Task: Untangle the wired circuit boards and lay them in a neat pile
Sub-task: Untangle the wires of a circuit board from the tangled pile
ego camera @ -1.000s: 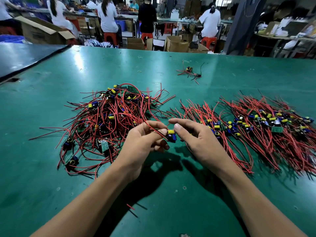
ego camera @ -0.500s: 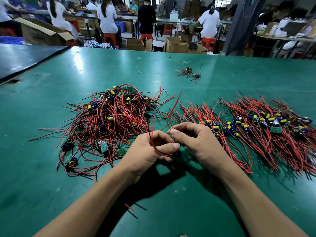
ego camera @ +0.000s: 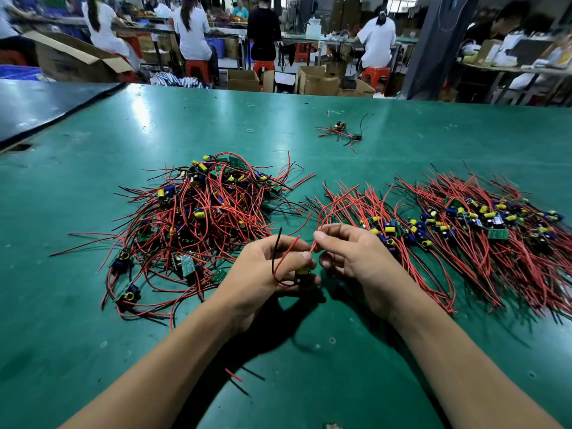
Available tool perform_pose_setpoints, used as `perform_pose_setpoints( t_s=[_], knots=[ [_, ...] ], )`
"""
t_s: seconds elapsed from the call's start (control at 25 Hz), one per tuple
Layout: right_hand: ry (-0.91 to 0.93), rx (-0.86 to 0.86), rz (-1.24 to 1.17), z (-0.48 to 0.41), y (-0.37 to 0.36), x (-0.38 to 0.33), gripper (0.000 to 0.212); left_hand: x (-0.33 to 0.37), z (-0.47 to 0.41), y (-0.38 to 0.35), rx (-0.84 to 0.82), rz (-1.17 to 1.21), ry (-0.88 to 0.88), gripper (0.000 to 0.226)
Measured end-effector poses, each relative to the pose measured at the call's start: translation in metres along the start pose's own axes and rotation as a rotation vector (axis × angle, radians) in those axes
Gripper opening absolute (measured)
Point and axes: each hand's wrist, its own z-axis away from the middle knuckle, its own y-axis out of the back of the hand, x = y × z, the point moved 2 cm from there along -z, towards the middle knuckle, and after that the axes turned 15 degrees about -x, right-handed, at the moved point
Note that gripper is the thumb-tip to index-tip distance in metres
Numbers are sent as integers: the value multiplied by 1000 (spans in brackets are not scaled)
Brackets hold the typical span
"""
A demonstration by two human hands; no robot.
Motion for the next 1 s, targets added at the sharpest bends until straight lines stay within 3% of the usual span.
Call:
perform_pose_setpoints(
  t_s=[0.08, 0.24, 0.52, 0.88, 1.0],
  knots=[
    [30, -40, 67, 1, -1, 1, 3, -1, 1, 0, 3, -44, 5, 9],
    [35, -252, 85, 8, -7, 0, 32, -1, 2, -1, -28, -61, -6, 14],
    [74, -124, 54, 7, -7, -1, 27, -2, 2, -1, -134, -99, 12, 18],
    [14, -147, -126, 5, -10, 3, 34, -5, 2, -6, -144, 33, 28, 18],
    [-11, -232, -80, 4, -7, 3, 30, -3, 4, -5, -173, 64, 55, 13]
  ],
)
